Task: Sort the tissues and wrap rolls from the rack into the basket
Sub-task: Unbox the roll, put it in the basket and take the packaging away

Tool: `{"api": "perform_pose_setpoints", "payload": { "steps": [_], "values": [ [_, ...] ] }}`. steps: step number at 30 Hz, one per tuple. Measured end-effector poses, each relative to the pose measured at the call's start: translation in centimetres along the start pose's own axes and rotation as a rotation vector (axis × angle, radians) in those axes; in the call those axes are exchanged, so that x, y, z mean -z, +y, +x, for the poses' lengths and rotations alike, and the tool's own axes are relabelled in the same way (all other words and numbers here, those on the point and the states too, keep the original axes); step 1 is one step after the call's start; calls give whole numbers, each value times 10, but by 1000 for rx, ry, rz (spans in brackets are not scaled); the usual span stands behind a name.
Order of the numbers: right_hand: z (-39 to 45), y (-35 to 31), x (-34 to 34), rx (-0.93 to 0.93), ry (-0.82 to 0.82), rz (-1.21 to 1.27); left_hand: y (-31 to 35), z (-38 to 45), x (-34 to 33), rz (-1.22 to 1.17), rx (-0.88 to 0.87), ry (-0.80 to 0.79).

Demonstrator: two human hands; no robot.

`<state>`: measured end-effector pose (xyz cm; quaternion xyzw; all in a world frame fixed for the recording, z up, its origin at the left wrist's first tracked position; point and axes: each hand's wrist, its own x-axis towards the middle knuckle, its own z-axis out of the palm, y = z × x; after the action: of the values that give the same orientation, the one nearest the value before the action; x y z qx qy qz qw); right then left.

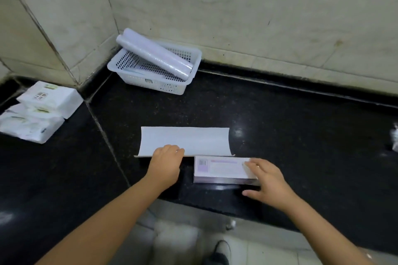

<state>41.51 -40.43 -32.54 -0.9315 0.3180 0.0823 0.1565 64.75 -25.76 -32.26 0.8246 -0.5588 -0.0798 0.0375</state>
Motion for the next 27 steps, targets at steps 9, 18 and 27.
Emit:
{"api": "perform_pose_setpoints", "payload": {
  "steps": [9,18,27],
  "values": [
    [11,17,3,-51,-20,7,4,33,-2,199,121,-144],
    [-97,137,74,-367,208,334,153,103,20,-73,-162,76],
    [-201,297,113,-593,374,353,381,190,34,-62,-368,99]
  ]
}}
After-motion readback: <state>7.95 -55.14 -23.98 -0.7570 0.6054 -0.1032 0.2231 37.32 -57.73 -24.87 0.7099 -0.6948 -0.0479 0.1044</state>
